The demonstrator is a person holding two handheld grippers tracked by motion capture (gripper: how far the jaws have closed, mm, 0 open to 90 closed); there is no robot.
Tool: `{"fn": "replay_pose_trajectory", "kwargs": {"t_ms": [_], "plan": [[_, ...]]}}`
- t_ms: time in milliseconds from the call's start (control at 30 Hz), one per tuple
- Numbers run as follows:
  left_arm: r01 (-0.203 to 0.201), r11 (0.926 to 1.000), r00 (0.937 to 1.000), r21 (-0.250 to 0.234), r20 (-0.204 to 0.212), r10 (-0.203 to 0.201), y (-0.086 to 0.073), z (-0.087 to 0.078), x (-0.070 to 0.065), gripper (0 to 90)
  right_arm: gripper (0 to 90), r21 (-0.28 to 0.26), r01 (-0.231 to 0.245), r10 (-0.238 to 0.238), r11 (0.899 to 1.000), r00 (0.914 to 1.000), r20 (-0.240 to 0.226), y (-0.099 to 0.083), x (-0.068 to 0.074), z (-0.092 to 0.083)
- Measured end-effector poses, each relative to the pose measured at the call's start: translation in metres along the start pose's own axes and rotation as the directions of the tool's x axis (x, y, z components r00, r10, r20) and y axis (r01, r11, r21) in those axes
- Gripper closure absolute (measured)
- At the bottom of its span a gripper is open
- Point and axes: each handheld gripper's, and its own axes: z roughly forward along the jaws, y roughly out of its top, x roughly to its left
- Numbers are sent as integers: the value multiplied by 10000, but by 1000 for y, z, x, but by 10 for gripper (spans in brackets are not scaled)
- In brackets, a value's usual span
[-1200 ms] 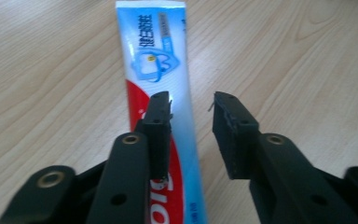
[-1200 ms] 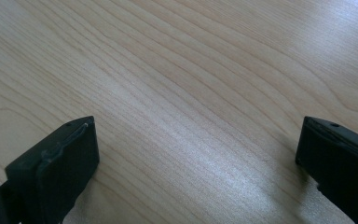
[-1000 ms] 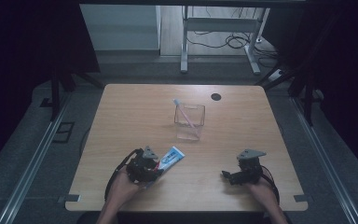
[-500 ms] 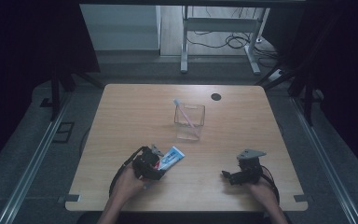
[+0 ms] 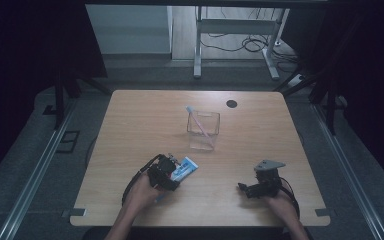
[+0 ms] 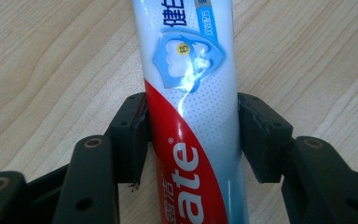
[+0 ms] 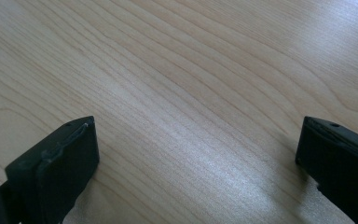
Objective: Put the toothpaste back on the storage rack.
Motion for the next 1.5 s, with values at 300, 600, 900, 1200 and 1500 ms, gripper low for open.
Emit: {"fn": "replay_pose_trajectory", "kwargs": {"t_ms": [300,600,900,1200,1500], "plan": [[-12,9993,9999,379,150,7,5,-3,1,588,0,1,1,-1,10000,10000,1,0,0,0],[-70,9998,9997,166,244,66,4,-8,2,708,0,0,2,-2,10000,10000,1,0,0,0],[-29,9999,9995,-122,316,33,2,-9,3,732,0,0,4,-4,10000,10000,-4,0,0,0],[-248,9981,9996,-555,140,256,2,-12,1,733,0,0,6,-6,10000,10000,1,0,0,0],[-146,9930,9991,-1169,389,193,6,-24,4,733,0,-4,34,-34,10000,10000,2,0,0,0]]}}
